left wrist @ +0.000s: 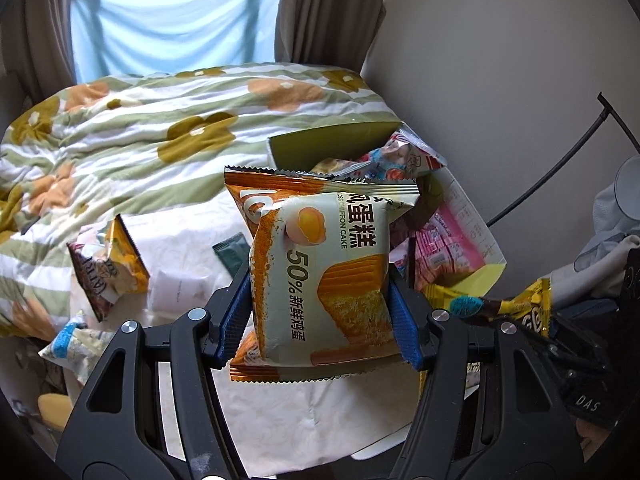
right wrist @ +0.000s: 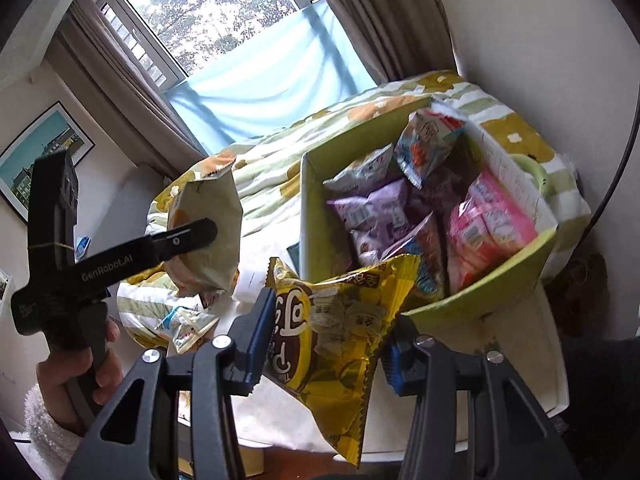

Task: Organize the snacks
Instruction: 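Carry both items to the box and release the egg cake packet with the left tool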

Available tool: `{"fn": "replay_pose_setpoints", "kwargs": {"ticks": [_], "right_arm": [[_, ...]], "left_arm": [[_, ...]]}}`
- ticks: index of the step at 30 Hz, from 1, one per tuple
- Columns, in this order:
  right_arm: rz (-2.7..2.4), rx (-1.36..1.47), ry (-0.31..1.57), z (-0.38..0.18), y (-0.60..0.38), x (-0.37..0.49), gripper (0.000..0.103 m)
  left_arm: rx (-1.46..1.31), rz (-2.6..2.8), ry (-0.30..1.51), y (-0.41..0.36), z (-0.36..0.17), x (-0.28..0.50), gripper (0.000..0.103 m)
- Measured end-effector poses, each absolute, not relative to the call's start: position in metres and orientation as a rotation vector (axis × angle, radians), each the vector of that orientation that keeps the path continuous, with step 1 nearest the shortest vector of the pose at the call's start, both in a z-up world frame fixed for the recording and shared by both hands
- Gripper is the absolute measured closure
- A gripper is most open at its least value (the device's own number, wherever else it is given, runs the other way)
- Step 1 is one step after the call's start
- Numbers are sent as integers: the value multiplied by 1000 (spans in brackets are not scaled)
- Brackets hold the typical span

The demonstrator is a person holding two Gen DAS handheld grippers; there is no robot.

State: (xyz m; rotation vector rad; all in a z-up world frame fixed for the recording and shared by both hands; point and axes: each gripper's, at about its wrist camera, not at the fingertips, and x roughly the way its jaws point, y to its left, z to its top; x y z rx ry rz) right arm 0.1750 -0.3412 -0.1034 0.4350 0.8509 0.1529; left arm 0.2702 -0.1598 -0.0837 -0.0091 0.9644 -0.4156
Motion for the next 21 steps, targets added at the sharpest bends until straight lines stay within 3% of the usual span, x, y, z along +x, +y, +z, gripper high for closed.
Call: {"fn": "replay_pose_setpoints", "kwargs": {"ticks": [12, 13, 16, 21], "right_arm": [[152, 381, 885, -105, -450, 235, 59], [158, 378, 891, -107, -455, 238, 59], [179, 371, 902, -112, -464, 246, 60], [212, 383, 909, -119, -469, 256, 60]], "left_arm": [[-61, -354, 1038, -259, -139, 289, 42], [-58, -341, 1040, -263, -144, 287, 37], [-37, -309, 1038, -270, -154, 279, 1], [-52, -273, 1040, -261, -155, 271, 0]]}}
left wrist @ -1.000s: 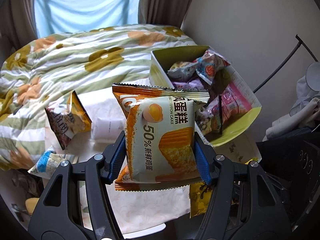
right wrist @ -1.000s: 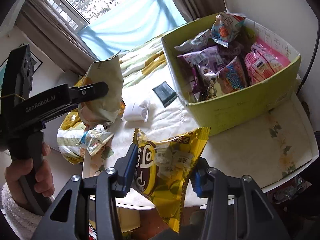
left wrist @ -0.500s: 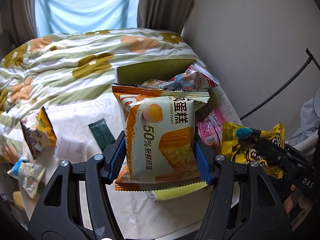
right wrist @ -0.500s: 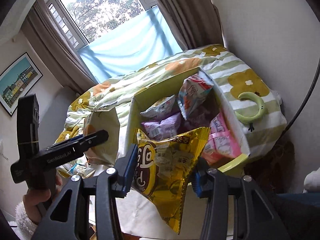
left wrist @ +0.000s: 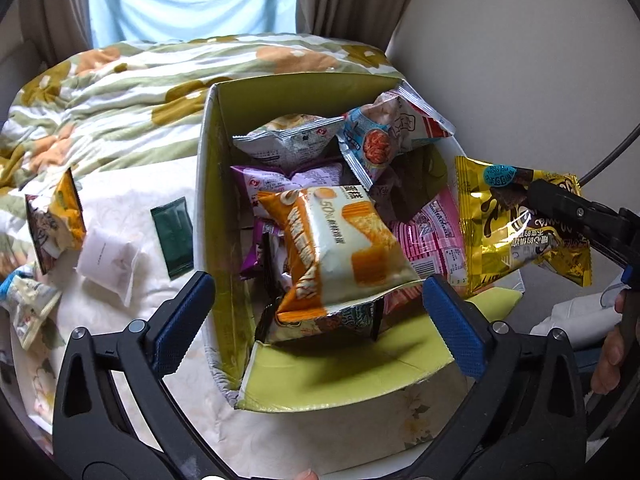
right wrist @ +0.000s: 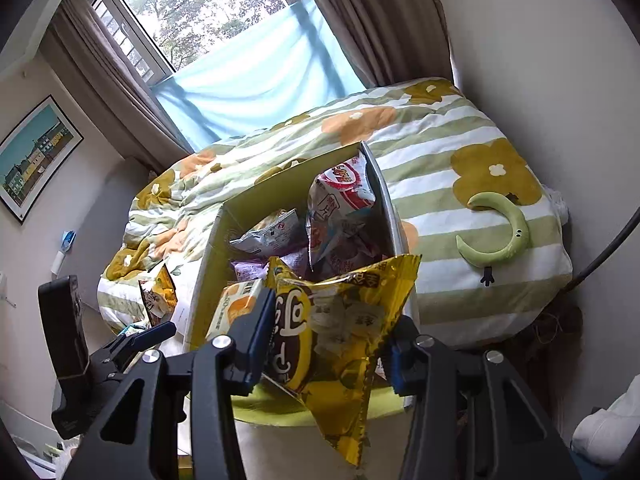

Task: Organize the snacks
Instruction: 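Lower the gold chocolate bag into the box and open the right tool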

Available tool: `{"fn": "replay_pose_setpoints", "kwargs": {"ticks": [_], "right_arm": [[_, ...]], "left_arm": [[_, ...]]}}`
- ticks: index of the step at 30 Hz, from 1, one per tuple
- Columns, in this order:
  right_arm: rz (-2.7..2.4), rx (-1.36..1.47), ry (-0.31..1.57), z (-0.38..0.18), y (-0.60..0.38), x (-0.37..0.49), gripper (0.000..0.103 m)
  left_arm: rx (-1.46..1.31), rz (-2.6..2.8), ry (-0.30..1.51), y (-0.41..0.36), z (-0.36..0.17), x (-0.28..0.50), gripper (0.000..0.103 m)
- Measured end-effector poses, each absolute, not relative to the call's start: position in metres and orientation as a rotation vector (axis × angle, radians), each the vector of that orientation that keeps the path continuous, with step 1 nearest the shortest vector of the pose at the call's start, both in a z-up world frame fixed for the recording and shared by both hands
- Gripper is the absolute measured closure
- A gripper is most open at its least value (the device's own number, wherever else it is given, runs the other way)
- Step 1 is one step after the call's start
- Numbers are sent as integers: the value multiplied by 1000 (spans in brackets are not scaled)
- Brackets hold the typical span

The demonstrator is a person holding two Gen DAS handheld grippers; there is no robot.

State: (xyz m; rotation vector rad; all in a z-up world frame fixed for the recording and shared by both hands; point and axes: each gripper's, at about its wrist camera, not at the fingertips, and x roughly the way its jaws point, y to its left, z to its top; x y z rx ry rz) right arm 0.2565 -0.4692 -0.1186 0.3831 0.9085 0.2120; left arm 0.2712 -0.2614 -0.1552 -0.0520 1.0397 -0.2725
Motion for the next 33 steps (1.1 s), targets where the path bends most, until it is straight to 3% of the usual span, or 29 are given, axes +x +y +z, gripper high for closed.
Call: {"fn": "replay_pose_setpoints", "kwargs": {"ticks": [18, 20, 21, 22, 24, 33], "right_arm": [[167, 272, 1002, -146, -458, 322, 58], [169, 281, 1019, -154, -457, 326, 52], [164, 290, 1020, -157, -458, 326, 39], [155, 294, 1009, -158, -459, 325, 17], [145, 295, 961, -157, -460, 317, 0], [177, 271, 905, -146, -455, 298, 0]], "left_arm": [[-75, -159, 1074, -233, -149, 271, 0], [-74, -154, 1081, -232, -151, 270, 0], [-74, -153, 1084, -231, -152, 269, 0], [-73, -151, 1087, -231, -154, 268, 0], [-70, -148, 1093, -230, -156, 264, 1], [-72, -151, 1092, -225, -157, 249, 0]]}}
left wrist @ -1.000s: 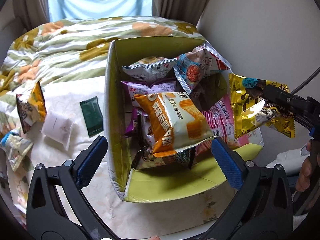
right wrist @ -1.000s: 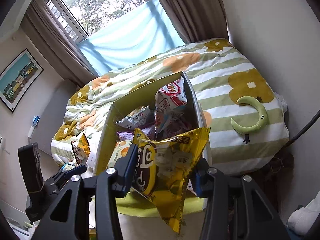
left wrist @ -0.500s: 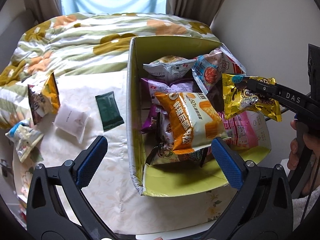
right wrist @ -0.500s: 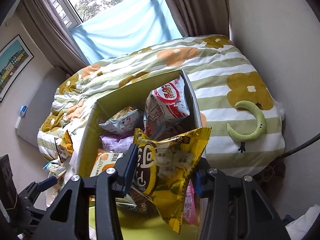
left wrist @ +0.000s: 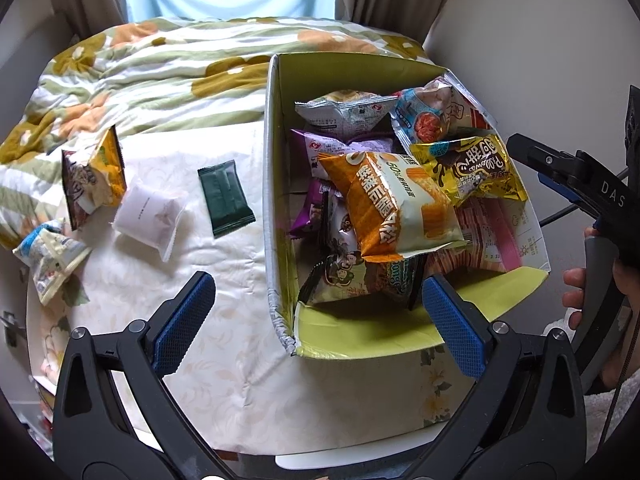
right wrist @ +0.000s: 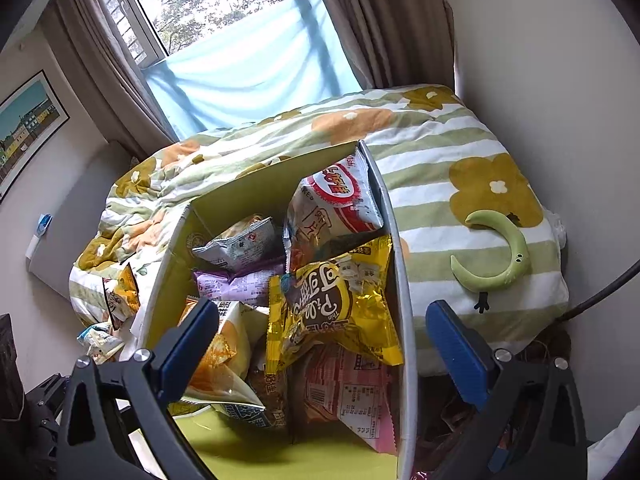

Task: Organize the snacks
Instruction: 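Lower the gold chocolate bag into the box and open the right tool, then move both tools back toward the remaining items on the table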

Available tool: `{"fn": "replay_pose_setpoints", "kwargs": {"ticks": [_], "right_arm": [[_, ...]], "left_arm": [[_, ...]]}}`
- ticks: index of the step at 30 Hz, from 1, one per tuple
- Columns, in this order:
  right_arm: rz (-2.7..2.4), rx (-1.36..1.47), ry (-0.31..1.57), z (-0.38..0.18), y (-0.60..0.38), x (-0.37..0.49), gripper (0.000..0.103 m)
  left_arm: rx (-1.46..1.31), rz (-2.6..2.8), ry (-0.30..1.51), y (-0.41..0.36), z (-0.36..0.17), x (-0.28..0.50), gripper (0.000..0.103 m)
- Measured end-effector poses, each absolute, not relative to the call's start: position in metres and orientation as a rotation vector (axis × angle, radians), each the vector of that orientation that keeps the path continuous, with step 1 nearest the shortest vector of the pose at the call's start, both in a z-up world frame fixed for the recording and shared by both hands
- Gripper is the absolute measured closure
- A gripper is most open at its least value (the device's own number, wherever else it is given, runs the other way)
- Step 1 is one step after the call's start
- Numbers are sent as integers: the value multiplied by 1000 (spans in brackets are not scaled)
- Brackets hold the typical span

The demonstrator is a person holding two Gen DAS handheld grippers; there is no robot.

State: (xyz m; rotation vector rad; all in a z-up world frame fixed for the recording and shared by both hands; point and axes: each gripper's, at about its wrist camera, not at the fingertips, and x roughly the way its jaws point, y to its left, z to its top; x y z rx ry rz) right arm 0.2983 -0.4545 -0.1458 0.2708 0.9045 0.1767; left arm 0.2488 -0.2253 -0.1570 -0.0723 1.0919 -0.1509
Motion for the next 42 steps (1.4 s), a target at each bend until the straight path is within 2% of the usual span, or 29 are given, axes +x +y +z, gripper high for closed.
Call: {"fn": "replay_pose_setpoints", "kwargs": {"ticks": [11, 23, 34, 42], "right_arm": [[239, 207, 850, -102, -420, 265, 0], [264, 174, 810, -71, -309, 218, 0], [292, 199, 827, -86, -192, 210, 0], [335, 130, 931, -126, -139, 250, 0]], "left_arm": [[-81, -130, 1014, -187, -122, 215, 0], [-86, -107, 972, -71, -106, 182, 0], [-101, -83, 987, 54, -117, 177, 0], [-197, -4, 1054, 121, -154, 206, 1]]}}
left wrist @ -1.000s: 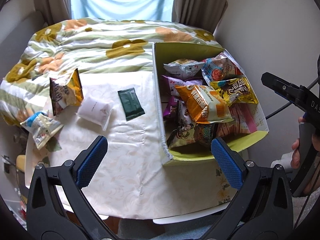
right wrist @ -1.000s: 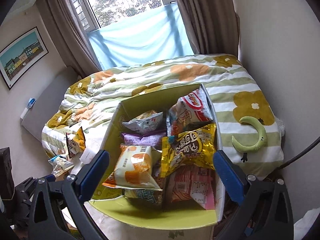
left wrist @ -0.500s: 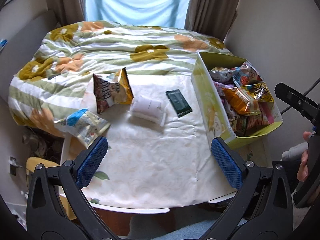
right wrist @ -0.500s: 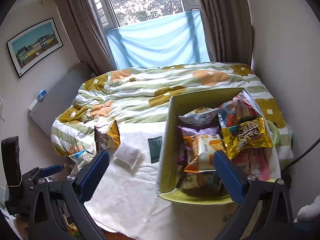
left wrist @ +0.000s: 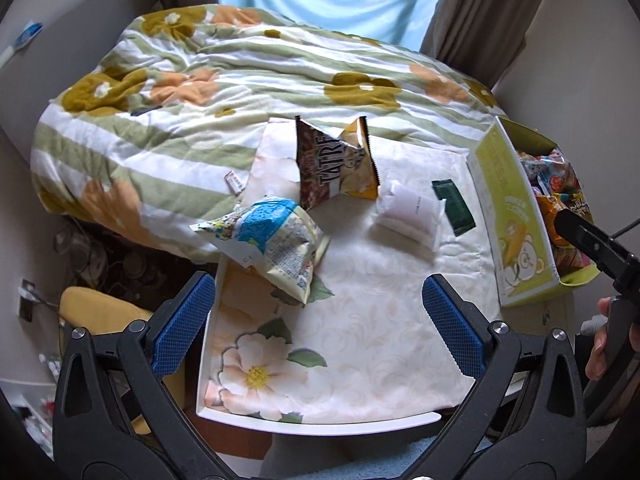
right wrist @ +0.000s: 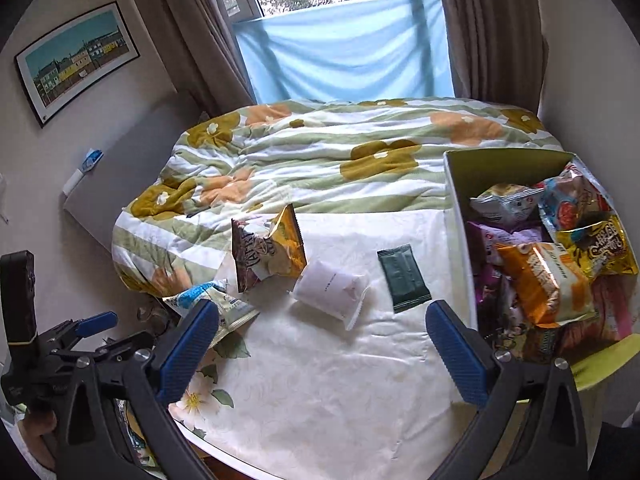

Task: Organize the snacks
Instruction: 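Move both tools back toward the remaining items on the table, then grasp the blue-white chip bag with the left tool while the right tool grasps the white square packet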

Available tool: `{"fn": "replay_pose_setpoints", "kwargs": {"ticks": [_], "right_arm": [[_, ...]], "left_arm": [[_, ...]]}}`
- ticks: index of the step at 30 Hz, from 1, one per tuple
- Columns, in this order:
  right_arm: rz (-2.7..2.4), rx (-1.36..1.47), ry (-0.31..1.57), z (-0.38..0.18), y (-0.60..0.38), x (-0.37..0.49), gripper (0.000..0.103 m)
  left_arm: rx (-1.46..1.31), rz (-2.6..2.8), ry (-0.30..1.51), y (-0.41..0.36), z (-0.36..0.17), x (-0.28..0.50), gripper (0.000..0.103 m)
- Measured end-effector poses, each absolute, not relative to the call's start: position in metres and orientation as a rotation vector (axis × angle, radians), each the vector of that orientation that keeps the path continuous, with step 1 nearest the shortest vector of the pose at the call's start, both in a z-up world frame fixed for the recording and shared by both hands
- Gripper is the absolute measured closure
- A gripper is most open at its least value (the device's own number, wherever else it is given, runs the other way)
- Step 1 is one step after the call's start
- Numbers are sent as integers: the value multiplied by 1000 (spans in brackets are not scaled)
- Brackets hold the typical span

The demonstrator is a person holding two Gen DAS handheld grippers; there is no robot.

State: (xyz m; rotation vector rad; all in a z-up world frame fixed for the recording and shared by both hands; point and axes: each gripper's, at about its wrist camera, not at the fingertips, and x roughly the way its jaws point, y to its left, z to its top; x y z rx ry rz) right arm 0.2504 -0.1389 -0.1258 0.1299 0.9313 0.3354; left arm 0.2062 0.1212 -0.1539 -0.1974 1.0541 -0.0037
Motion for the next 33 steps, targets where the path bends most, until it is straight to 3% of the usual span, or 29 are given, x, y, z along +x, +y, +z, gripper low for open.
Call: {"fn": "replay_pose_setpoints", "kwargs": {"ticks": [13, 28, 30, 33], "right_arm": [[470, -88, 1140, -212, -102, 344, 0], [671, -520, 1252, -288, -56, 384, 0], [680, -541, 1262, -295, -55, 387, 0], [696, -561, 1268, -301, -53, 390, 0]], "left_arm": [[-472, 183, 1216, 157, -247, 270, 1], [-452, 361, 1206, 161, -275, 312, 1], [-420, 368, 1213, 158, -275, 312, 4], [-394, 348, 1214, 154, -274, 312, 19]]}}
